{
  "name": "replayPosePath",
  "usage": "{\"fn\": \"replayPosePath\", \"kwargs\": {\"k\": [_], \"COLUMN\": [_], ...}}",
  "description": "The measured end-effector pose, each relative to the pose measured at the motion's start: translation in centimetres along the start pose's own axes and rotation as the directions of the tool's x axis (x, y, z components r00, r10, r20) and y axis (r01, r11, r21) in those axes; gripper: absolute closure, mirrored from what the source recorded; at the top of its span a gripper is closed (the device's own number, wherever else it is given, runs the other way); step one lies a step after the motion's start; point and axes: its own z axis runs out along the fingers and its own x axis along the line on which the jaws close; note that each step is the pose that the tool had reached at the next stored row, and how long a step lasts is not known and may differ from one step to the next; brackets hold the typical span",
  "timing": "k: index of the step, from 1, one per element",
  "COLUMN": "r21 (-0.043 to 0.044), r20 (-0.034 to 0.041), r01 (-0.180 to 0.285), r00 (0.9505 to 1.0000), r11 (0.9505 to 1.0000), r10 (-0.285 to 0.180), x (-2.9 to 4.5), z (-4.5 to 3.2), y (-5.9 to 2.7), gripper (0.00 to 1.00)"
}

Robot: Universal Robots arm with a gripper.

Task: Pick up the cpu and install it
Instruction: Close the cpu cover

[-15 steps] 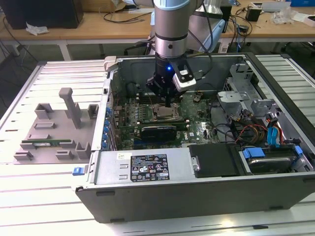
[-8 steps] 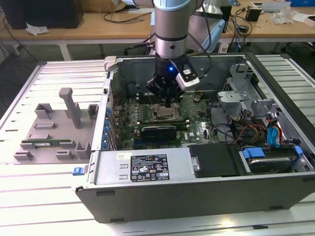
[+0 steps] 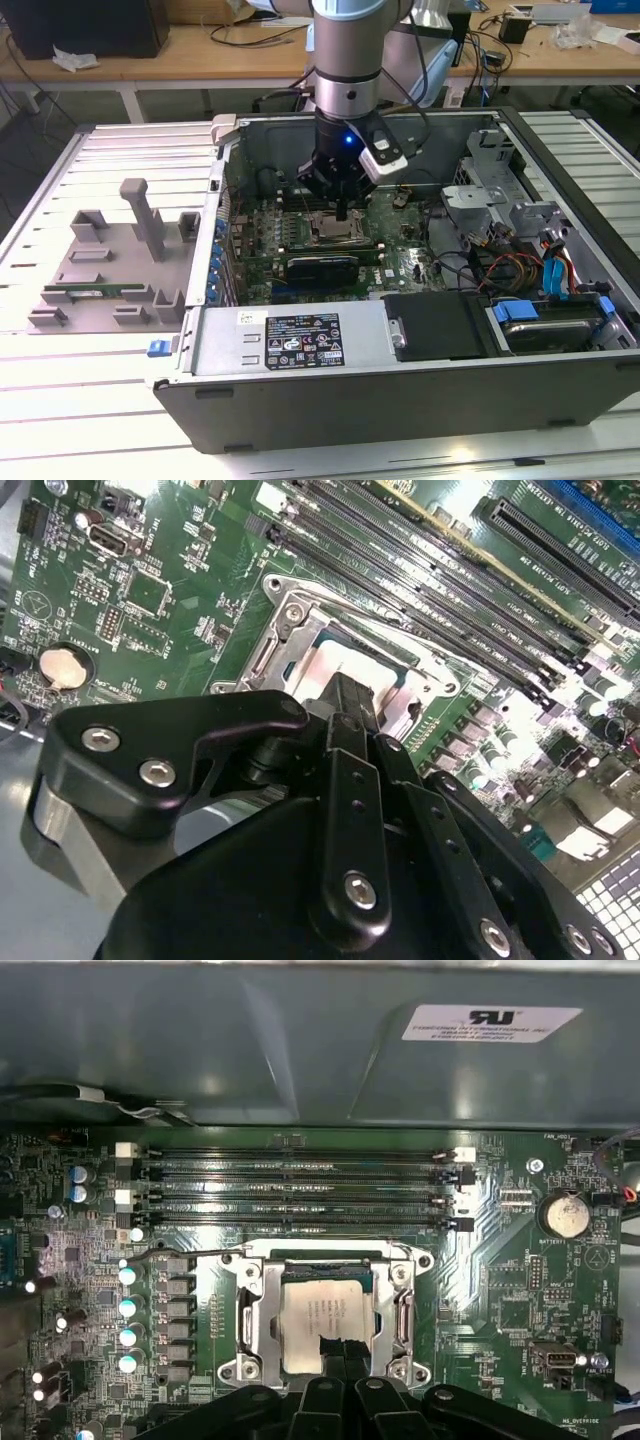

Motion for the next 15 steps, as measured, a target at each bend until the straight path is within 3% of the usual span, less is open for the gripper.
{"fn": "replayPosePath", "kwargs": {"k": [7,15], "r21": [-0.0012,-0.0029], "r20": [0.0015,0.0082], "r01": [0.012,0.025], "r00": [0.9999,0.9997], "r11": [0.9999,0.9997], "r10": [-0.012,-0.025], "x": [0.41,2.19], "z": [0.16,0.61], "y": [-0.01,-0.13], "gripper": [0.89,0.89]}}
